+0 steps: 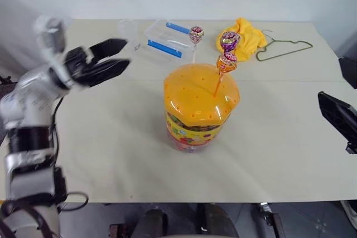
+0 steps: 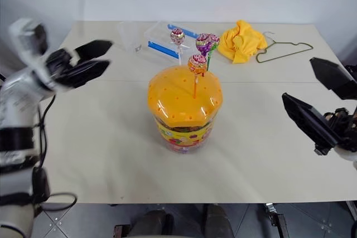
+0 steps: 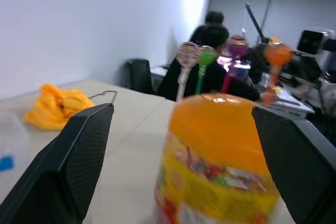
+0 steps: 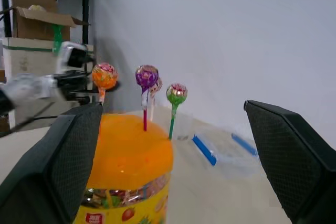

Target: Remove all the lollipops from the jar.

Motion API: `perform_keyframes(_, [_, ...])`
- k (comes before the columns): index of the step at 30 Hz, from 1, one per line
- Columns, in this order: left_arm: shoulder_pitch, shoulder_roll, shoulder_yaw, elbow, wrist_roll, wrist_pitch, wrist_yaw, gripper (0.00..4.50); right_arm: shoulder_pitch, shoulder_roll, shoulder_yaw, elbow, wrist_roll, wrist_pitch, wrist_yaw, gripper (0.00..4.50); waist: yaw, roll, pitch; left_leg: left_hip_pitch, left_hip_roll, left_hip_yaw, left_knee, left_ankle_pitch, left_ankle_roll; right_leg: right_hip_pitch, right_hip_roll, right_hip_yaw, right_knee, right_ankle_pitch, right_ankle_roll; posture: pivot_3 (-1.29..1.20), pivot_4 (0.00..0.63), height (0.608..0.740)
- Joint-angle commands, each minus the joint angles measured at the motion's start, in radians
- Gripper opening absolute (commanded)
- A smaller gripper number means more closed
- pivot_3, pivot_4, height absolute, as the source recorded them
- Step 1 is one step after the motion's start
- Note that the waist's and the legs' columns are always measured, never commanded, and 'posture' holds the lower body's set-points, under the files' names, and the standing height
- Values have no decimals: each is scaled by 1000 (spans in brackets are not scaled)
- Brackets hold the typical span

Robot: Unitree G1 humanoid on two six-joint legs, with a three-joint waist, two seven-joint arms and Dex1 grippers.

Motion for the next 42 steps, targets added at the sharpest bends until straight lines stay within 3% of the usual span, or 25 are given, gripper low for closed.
perform_keyframes(1, [-151,-53,-74,87,58,35,-30,4500,-18,27,25,-71,25,9,-62,4477,-9,0,0,0,0,2,1,0,1,-1,1,0,0,1,1,0,150,740])
perform_keyframes(6, [-282,-132,-165,198,158,58,-32,4500,-24,50,53,-106,11,14,-99,4477,-7,-1,0,-1,0,4,4,0,3,0,2,2,0,2,3,0,150,740])
perform_keyframes(19, [-381,-265,-172,276,208,82,-77,474,-18,86,81,-146,-22,4,-149,4500,5,-1,1,-2,-2,4,5,-1,5,-1,0,2,0,2,4,0,150,740])
perform_keyframes(21, [-390,-270,-149,294,208,72,-56,52,-19,90,83,-148,-23,3,-152,4500,4,-1,1,-2,-2,4,5,-1,5,-1,0,2,0,2,4,0,150,740])
perform_keyframes(24, [-410,-276,-68,350,189,30,10,52,-27,98,91,-148,-25,1,-156,4500,4,-1,1,-3,-1,4,5,-1,5,-2,0,2,0,2,4,0,150,740])
perform_keyframes(29, [-394,-220,174,387,56,34,108,52,-64,118,117,-133,-39,-18,-147,4500,-3,-1,1,-5,-1,5,5,-1,4,-7,-2,4,2,2,4,0,150,740])
perform_keyframes(33, [-189,-6,152,323,175,60,137,52,-72,84,139,-94,-88,-3,-51,4500,-20,1,0,-3,-1,9,4,0,4,-10,-2,5,6,2,4,0,150,740])
perform_keyframes(38, [248,289,171,180,320,55,213,52,-80,-1,136,30,-201,-27,142,4500,-31,-1,1,0,-2,8,0,-1,4,-12,-2,8,6,2,4,0,150,740])
perform_keyframes(42, [633,379,304,29,300,145,207,52,-98,-37,182,120,-286,-52,275,4500,-15,-5,2,-2,-1,5,2,-3,5,-12,-5,12,5,2,3,0,150,740])
